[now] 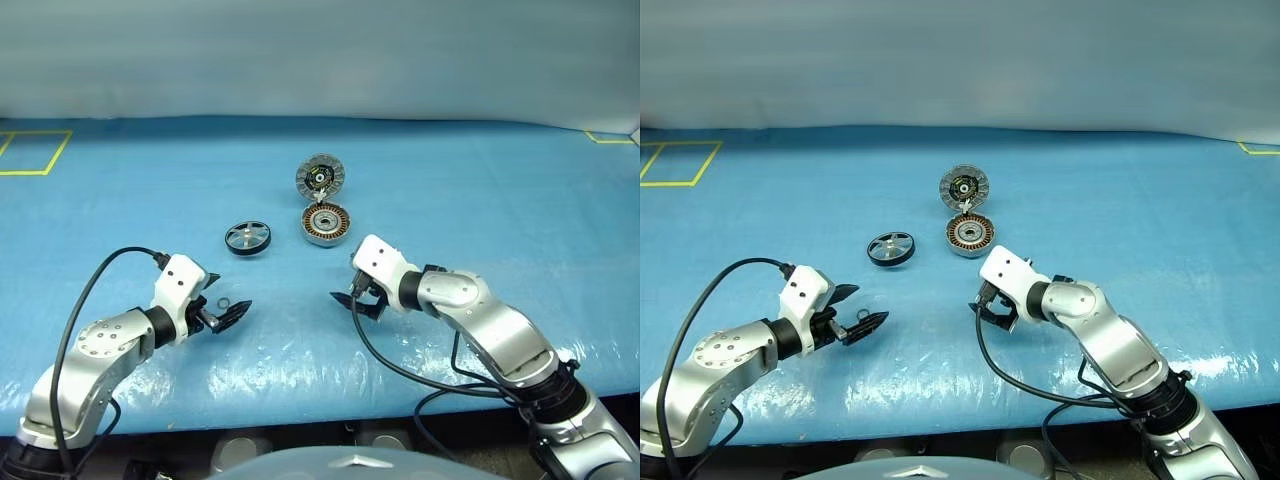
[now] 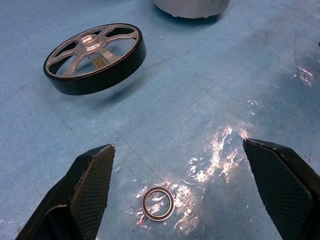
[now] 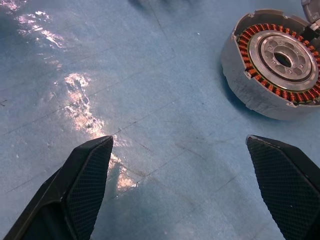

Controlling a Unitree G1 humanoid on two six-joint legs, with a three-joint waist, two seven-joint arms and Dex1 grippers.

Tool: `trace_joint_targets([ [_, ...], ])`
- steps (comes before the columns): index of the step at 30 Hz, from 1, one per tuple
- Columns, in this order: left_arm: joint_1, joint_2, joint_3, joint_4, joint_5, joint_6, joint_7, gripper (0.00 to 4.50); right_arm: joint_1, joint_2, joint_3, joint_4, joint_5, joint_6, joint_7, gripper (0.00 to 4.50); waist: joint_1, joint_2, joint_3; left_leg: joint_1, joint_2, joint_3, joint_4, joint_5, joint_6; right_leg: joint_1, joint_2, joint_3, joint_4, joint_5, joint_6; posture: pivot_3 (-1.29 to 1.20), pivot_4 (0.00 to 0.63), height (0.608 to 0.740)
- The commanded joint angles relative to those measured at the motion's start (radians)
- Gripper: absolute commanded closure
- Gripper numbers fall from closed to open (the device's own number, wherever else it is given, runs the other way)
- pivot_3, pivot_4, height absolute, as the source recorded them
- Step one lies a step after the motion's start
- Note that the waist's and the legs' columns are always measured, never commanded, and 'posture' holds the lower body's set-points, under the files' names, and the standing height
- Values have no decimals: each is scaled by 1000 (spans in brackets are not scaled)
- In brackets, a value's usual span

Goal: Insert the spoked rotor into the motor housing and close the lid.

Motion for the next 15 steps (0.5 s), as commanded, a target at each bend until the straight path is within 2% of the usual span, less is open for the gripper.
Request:
trace_joint_targets([
  [1,5,-8,0,-49,-1,-4,-4,37,-17,0,-8,-30,-3,-10,12,0,0,0,0,0,0,0,0,0,0,0,0,0,0,0,0,0,150,740],
  [11,-5,-25,-2,-29,21,-34,-1,37,22,51,-50,-36,36,-17,14,0,0,0,0,0,0,0,1,0,0,0,0,0,0,0,0,0,150,740],
  [15,-12,-28,-8,-21,29,-43,-5,37,3,88,-82,-17,27,-3,-27,0,0,0,0,0,0,0,1,0,0,1,0,0,1,0,1,0,150,740],
])
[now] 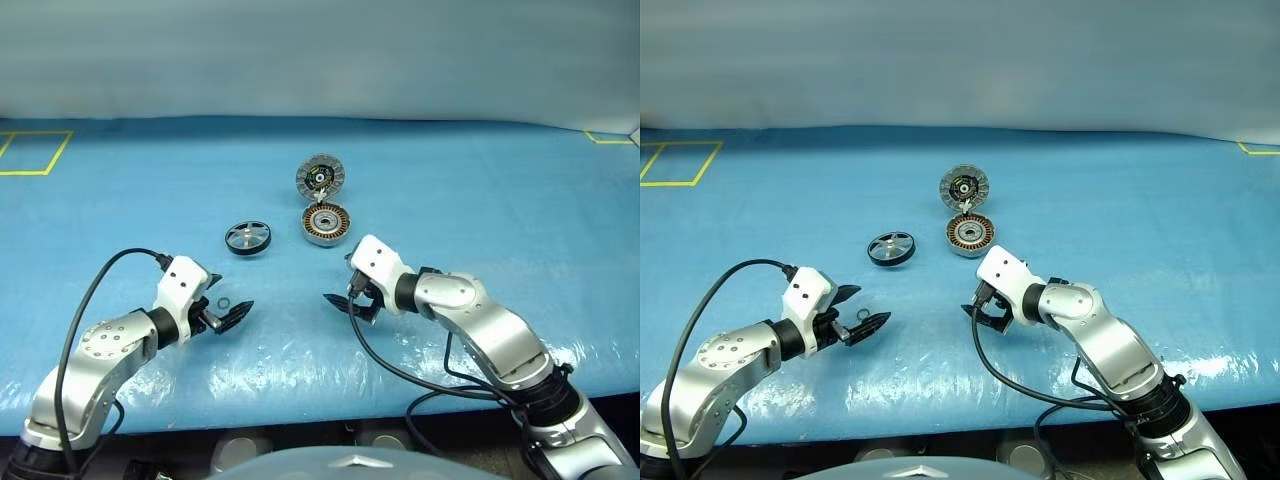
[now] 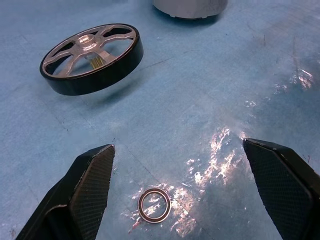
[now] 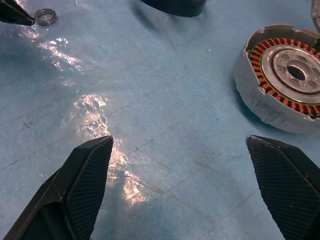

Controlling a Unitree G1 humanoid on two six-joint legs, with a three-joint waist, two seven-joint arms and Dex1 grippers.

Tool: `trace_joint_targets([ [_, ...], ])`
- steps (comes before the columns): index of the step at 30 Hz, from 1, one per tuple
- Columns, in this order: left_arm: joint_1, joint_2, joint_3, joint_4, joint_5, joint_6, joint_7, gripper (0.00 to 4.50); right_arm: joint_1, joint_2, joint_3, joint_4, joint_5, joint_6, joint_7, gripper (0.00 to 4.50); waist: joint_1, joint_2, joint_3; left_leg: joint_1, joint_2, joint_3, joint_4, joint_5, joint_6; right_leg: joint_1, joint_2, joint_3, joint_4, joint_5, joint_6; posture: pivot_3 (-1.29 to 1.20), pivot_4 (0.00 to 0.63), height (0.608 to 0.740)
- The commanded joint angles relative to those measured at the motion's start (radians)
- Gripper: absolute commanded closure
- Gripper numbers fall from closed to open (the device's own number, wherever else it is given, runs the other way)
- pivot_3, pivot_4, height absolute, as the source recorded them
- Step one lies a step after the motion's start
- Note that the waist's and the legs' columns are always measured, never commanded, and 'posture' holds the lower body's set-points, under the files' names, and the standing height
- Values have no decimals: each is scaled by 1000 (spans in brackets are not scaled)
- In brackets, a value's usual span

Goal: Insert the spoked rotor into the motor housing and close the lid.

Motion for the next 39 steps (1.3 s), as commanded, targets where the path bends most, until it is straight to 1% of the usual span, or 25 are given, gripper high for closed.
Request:
trace_joint_targets([
  [1,-10,-7,-2,-19,13,-25,-7,37,-36,45,-60,0,-11,3,-65,0,-1,0,0,0,0,0,0,0,0,0,0,0,0,0,0,0,150,740],
  [4,-15,-13,-7,-15,17,-27,-10,37,-109,79,-66,63,-47,21,-114,0,-4,0,0,1,0,1,0,0,0,0,0,0,1,0,0,0,150,740],
  [7,-20,-20,-14,-7,25,-31,-13,37,-213,107,-40,148,-61,36,-113,0,-5,0,0,1,0,1,1,0,0,0,0,0,1,1,0,0,150,740],
  [10,-20,-25,-18,-3,30,-36,-13,37,-309,170,-39,264,-53,48,-113,0,-7,0,0,1,0,1,0,0,0,0,1,0,1,1,1,0,150,740],
  [14,-3,-32,-17,-9,35,-44,-9,37,-382,216,-24,399,-72,36,-111,0,-8,0,0,1,0,0,0,0,0,0,1,1,1,3,3,0,150,740],
  [19,23,-39,-10,-19,43,-49,-4,37,-430,242,9,495,-83,32,-77,0,-9,1,0,1,0,0,0,0,0,0,1,1,1,3,3,0,150,740],
  [29,26,-53,-22,-12,52,-63,1,37,-495,280,65,657,-137,-48,-28,0,-18,1,0,2,0,0,0,0,0,0,1,1,2,3,4,0,150,740],
  [39,37,-73,-21,-4,68,-77,3,37,-529,305,107,764,-177,-69,33,0,-19,1,0,2,0,0,0,0,0,0,1,2,2,3,4,0,150,740],
])
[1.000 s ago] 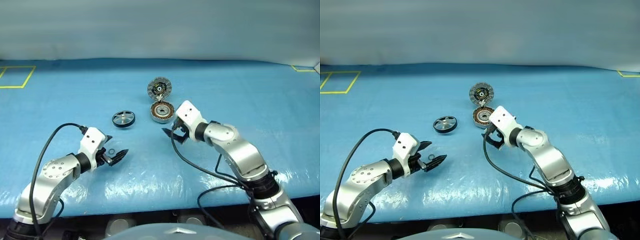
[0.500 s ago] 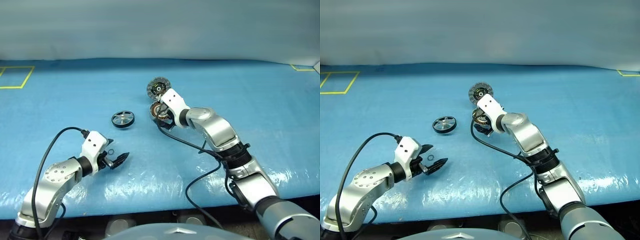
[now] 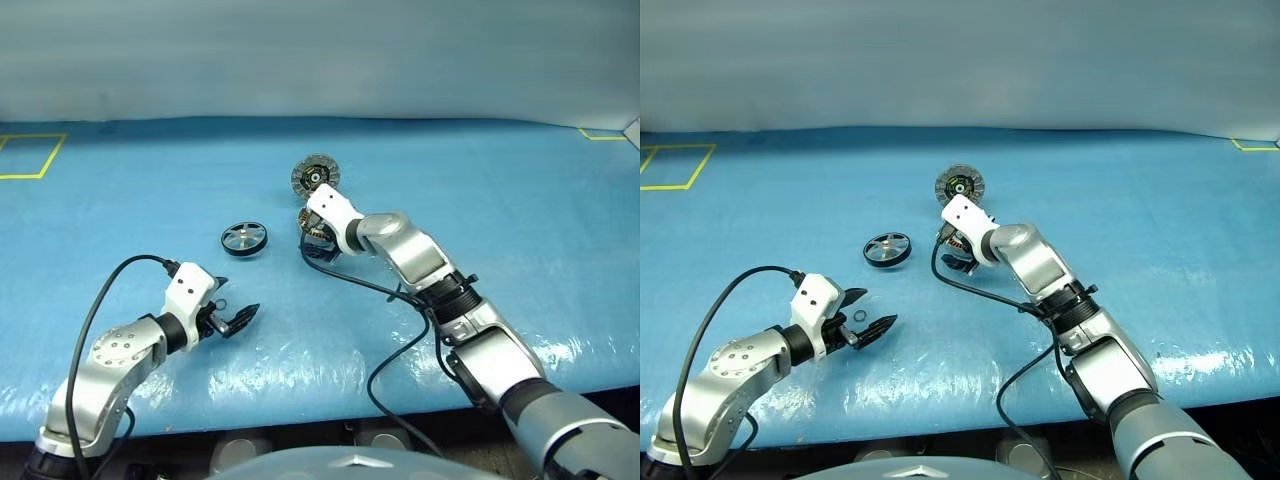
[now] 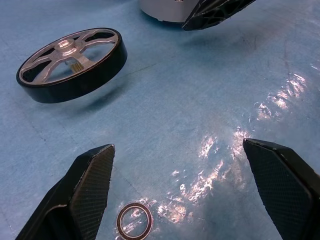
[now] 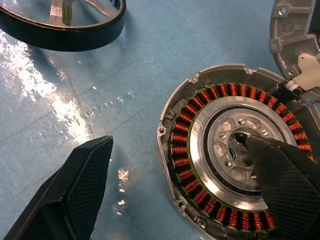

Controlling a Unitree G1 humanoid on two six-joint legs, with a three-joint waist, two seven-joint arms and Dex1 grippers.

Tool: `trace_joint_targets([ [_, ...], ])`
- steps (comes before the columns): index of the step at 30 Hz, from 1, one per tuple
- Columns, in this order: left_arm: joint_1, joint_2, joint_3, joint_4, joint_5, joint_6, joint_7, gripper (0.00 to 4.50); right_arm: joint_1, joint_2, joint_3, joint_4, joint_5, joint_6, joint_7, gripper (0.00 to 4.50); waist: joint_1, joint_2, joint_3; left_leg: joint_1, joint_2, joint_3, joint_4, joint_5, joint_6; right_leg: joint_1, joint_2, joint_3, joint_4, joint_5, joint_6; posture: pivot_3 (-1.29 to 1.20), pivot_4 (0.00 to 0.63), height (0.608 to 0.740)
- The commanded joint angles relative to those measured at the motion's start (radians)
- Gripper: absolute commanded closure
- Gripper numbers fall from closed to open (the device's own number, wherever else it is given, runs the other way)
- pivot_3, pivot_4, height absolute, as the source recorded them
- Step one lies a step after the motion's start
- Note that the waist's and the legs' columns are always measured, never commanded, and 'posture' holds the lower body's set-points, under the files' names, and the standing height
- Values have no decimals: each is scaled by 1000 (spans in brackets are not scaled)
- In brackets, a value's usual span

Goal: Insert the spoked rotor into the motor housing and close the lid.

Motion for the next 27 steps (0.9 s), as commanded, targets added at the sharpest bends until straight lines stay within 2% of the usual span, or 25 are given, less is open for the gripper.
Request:
trace_joint_targets([
  [1,2,-6,9,-12,9,-28,1,9,-34,12,13,33,-19,0,24,181,0,0,0,0,0,0,0,0,0,0,0,0,0,0,0,0,150,740],
  [3,3,-9,8,-11,12,-29,1,0,-44,15,24,67,-37,0,26,592,0,0,0,1,0,0,0,0,0,0,0,0,0,0,0,0,150,740],
  [7,-1,-13,1,-6,19,-36,0,0,-70,39,28,155,-58,-13,34,1975,-1,0,-1,3,0,0,0,0,0,2,0,1,1,0,0,0,150,740],
  [9,-2,-15,-2,-6,22,-37,-1,0,-73,46,21,171,-62,-17,37,2433,-4,0,-2,5,1,1,0,0,0,4,1,1,1,0,-1,0,150,740],
  [14,8,-16,2,-8,22,-41,-8,0,-28,30,13,73,-47,42,73,2483,-3,0,-2,6,1,0,0,1,-1,5,2,1,2,-1,-2,0,150,740],
  [22,48,-5,34,-18,15,-42,-14,0,185,-10,14,-350,17,295,65,2533,2,0,-2,5,1,-1,-1,-1,-1,4,1,1,1,-1,-2,0,150,740],
  [27,60,-3,42,-24,16,-37,-9,0,342,26,5,-570,50,463,-12,2540,3,0,-6,5,1,-1,-1,-2,-1,4,1,1,1,-2,-1,0,150,740],
])
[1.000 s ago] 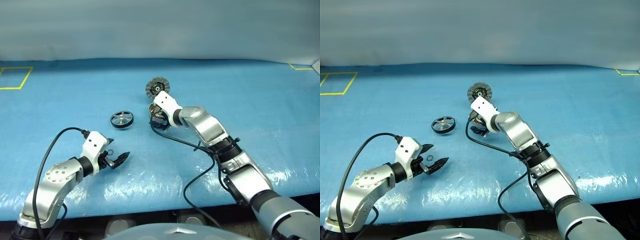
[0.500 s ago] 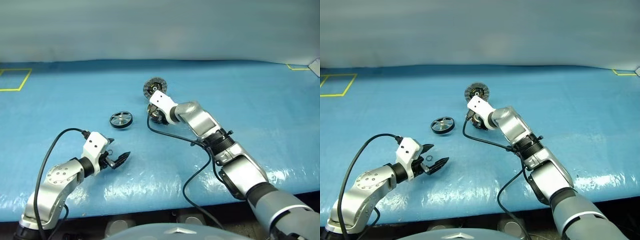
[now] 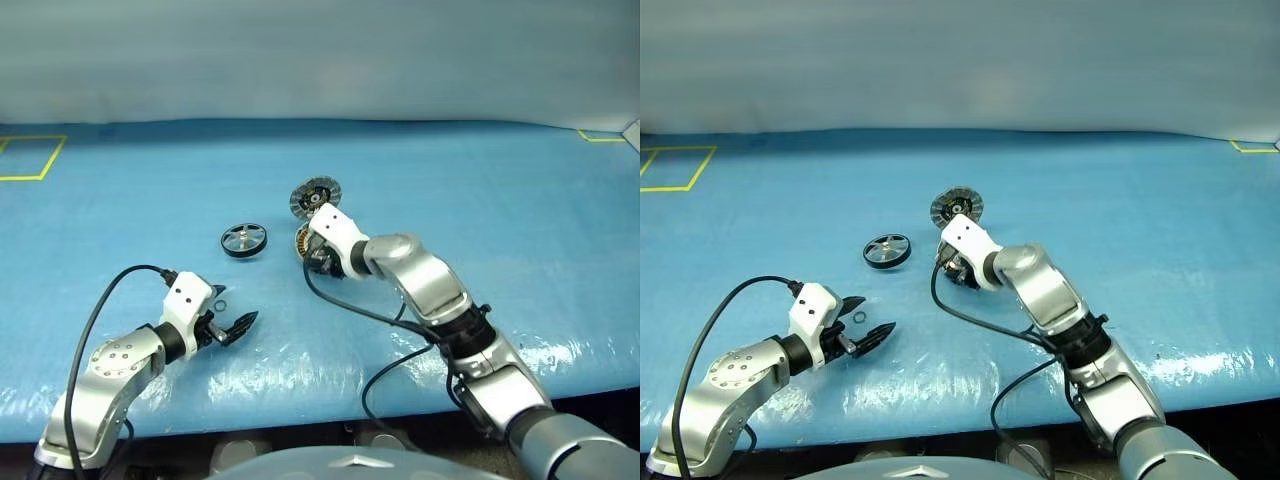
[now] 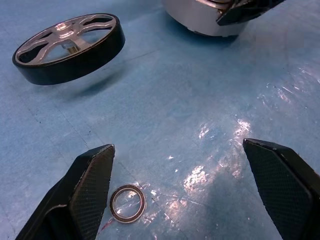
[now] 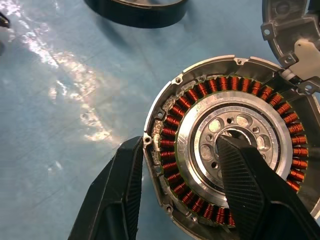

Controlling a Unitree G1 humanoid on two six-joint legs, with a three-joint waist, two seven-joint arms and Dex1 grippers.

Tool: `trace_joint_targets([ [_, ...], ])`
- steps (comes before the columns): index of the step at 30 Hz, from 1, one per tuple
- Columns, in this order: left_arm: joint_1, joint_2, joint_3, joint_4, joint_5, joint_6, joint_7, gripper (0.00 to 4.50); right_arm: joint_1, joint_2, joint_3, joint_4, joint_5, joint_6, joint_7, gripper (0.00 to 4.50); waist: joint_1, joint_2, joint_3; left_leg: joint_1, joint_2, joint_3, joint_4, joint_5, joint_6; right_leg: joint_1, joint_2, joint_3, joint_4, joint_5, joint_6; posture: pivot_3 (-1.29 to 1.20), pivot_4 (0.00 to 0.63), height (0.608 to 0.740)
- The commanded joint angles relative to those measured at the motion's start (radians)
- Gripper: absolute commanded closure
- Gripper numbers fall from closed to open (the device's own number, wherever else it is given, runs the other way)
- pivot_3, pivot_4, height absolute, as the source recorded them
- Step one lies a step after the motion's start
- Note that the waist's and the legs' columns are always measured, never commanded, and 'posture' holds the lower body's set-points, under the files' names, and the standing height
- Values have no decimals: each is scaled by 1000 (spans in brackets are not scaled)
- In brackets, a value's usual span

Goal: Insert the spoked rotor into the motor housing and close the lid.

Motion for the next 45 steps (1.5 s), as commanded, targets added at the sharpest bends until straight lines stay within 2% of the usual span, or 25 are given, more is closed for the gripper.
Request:
trace_joint_targets([
  [1,7,4,31,-27,-2,-10,3,0,113,34,23,-107,52,148,-46,2540,1,0,-3,0,0,0,0,0,0,0,0,0,0,0,0,0,150,740],
  [6,13,-2,31,-31,-8,-10,3,0,230,117,-4,-243,72,259,-143,2540,0,0,-9,0,0,0,0,0,0,0,0,0,0,-3,-4,0,150,740],
  [12,5,-4,23,-27,-8,-5,4,0,286,149,22,-302,98,309,-214,2540,0,-1,-11,1,1,0,0,0,0,0,0,-1,0,-4,-5,0,150,740],
  [25,13,-3,21,-34,-13,9,0,0,227,195,27,-349,164,365,-275,2540,-3,-1,-11,0,3,0,0,0,0,-1,2,-1,0,-4,-5,0,150,740],
  [32,4,-5,16,-32,-13,13,1,0,217,193,29,-333,205,396,-283,2540,-3,-1,-11,1,11,0,0,-3,-6,-1,11,-1,0,-6,-9,0,150,740],
  [40,-6,-7,11,-29,-13,16,0,0,191,198,14,-344,255,356,-288,28,-3,1,-11,1,15,0,0,-5,-8,-2,15,-1,0,-7,-11,0,150,740],
  [45,-6,-4,18,-36,-19,18,-6,0,138,194,-42,-409,305,373,-270,28,-4,2,-9,1,15,1,0,-5,-8,-3,15,-1,1,-7,-11,0,150,740],
])
